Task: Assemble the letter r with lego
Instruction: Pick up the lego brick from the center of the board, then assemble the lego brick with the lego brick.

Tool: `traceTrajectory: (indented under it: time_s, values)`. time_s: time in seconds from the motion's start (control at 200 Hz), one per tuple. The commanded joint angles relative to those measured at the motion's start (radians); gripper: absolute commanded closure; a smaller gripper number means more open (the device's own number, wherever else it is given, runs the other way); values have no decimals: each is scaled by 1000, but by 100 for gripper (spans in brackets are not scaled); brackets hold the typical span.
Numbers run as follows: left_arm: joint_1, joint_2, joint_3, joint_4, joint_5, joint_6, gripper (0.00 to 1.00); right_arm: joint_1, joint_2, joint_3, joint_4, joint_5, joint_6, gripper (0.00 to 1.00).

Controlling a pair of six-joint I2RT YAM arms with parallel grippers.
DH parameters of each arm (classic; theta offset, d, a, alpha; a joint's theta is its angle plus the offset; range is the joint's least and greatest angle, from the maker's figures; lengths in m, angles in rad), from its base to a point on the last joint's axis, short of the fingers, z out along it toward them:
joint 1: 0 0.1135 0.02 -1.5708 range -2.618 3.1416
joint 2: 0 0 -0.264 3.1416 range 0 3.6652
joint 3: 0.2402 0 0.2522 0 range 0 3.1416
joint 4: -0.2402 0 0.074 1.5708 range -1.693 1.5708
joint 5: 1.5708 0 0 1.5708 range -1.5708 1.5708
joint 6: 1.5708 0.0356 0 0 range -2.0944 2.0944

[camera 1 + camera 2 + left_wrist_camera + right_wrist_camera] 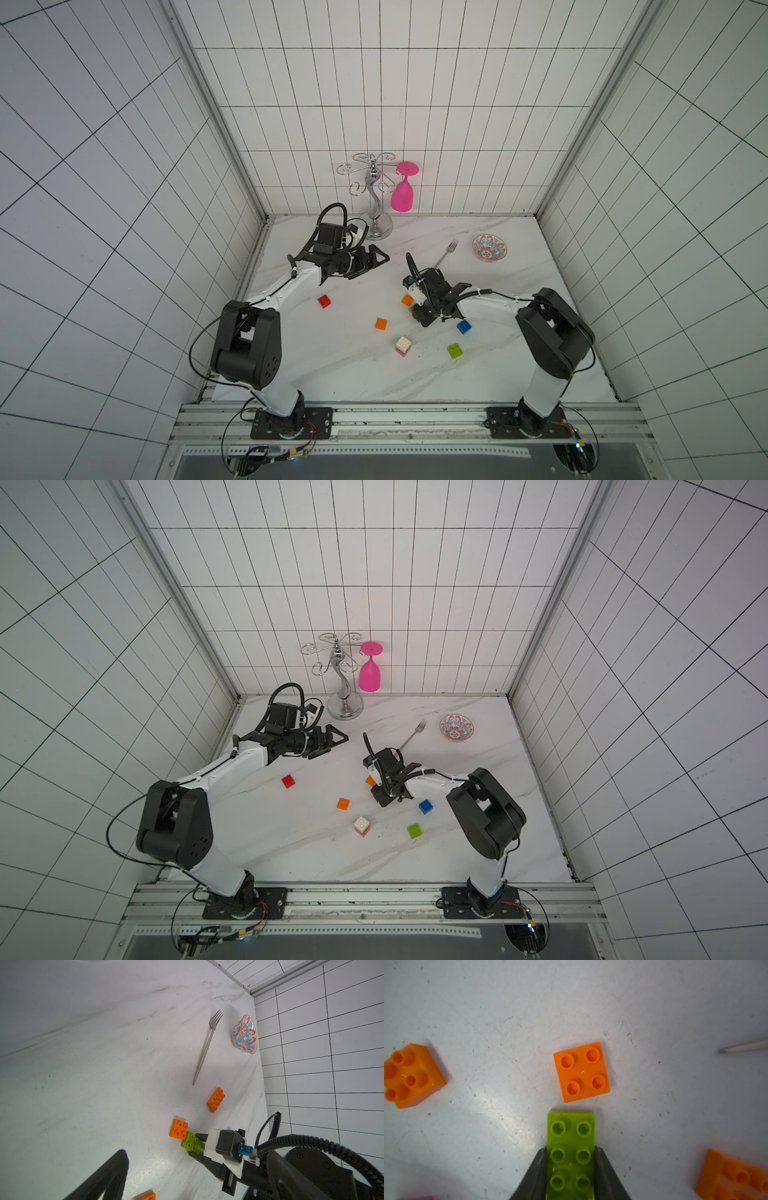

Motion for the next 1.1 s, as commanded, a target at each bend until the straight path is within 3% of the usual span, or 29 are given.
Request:
traceTrajectory:
  time_s: [0.0,0.15,0.33,0.46,0.685,0.909,1.094]
  values:
    - [1,20,18,-2,-25,15,5,-16,-50,-59,-63,-56,9,100]
    - [-38,94,115,-100,-86,1,10,-70,-227,-96,11,-149,4,100]
    - [-106,207,328,-214,-175,2,11,-144,-420,-209,310,-283,34,100]
    - [-109,277,381,-178,-119,-40,11,-149,-372,-57,83,-308,-75,100]
    - [-88,282,213,19,22,-144,11,-151,-213,126,-243,-206,-321,100]
    - [-61,219,-20,200,113,-272,13,-126,-86,202,-289,-134,-328,100]
    - [-76,238,-67,238,138,-318,21,-92,3,276,-335,-95,-323,100]
